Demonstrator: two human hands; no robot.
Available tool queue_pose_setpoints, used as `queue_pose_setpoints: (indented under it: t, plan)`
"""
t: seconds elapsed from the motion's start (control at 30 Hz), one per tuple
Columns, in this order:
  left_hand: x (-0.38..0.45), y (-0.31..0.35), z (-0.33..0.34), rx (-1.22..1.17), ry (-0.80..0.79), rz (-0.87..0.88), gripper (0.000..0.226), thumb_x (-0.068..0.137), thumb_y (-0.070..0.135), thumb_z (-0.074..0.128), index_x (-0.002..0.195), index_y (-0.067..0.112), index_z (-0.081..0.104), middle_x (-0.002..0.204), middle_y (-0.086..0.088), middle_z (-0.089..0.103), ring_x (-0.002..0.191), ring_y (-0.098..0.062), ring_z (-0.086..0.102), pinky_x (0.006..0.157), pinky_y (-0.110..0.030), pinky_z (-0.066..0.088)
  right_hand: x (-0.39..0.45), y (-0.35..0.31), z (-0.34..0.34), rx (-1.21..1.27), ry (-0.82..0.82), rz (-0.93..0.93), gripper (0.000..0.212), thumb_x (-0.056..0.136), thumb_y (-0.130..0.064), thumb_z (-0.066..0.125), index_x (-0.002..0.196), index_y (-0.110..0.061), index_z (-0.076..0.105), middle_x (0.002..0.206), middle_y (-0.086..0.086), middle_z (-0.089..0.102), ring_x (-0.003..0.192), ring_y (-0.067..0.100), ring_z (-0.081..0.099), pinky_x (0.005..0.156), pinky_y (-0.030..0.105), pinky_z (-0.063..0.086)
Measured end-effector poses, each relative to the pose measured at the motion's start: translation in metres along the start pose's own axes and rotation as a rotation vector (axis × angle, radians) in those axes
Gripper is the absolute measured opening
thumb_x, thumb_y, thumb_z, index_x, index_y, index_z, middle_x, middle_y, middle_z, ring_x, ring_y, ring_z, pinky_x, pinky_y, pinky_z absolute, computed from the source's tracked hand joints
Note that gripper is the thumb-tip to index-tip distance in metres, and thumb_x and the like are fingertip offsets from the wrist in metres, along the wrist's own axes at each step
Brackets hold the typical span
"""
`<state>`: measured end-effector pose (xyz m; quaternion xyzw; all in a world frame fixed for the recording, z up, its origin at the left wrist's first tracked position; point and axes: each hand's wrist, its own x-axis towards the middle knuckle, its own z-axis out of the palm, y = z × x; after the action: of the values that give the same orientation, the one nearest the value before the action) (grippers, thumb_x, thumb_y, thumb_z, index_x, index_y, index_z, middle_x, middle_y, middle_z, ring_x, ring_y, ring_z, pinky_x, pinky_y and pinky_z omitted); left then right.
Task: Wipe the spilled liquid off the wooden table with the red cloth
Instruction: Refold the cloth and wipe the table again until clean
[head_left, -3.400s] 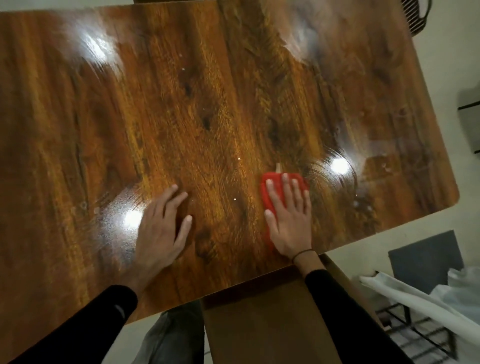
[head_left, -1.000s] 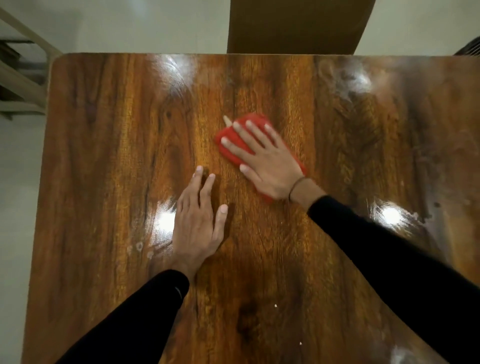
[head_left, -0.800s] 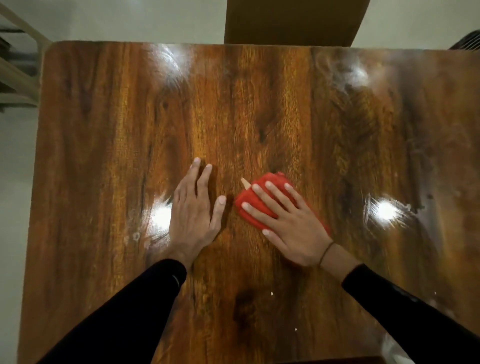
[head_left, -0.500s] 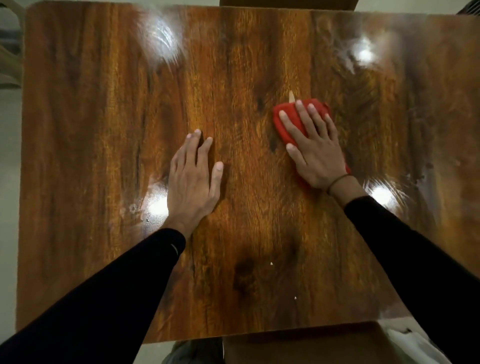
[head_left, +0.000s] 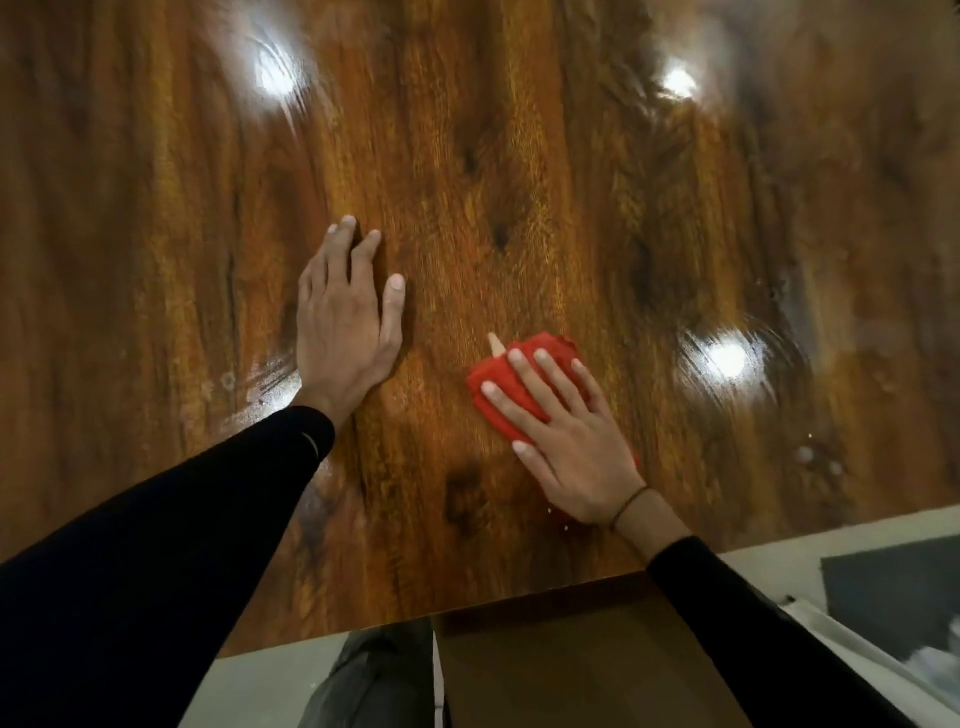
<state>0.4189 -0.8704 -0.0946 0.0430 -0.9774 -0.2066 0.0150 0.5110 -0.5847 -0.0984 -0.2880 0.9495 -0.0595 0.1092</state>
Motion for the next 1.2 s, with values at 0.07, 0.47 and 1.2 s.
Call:
queue_pose_setpoints:
  t: [0.07, 0.47, 1.2]
  plan:
    - [-0.003, 0.0, -0.004, -0.036, -0.014, 0.007, 0.057, 0.12, 0.043, 0.034, 0.163, 0.007, 0.045, 0.179, -0.017, 0.03, 0.168, -0.033, 0.024, 0.136, -0.047, 0.018, -0.007, 0.021, -0.007, -0.007, -0.021, 0.049, 0.066, 0.119, -0.055, 0.015, 0.183, -0.036, 0.013, 0.191, 0.004, -0.001, 0.177, 0.031, 0.001, 0.138, 0.065, 0.013]
    - [-0.154, 0.027, 0.025, -0.15, -0.062, 0.007, 0.053, 0.12, 0.042, 0.026, 0.163, 0.016, 0.043, 0.179, -0.007, 0.027, 0.168, -0.024, 0.023, 0.136, -0.054, 0.025, 0.046, 0.01, -0.034, 0.323, 0.011, 0.044, 0.057, 0.12, -0.034, 0.029, 0.175, -0.025, 0.041, 0.187, 0.004, 0.025, 0.175, 0.026, 0.015, 0.141, 0.049, 0.009]
    - [-0.16, 0.064, 0.009, 0.017, -0.077, -0.035, 0.052, 0.119, 0.031, 0.041, 0.165, 0.008, 0.043, 0.179, -0.014, 0.028, 0.169, -0.032, 0.02, 0.137, -0.055, 0.017, -0.053, 0.097, -0.013, 0.054, 0.095, 0.495, 0.073, 0.115, -0.052, 0.021, 0.183, -0.028, 0.008, 0.19, 0.014, -0.001, 0.177, 0.038, 0.0, 0.139, 0.067, 0.003]
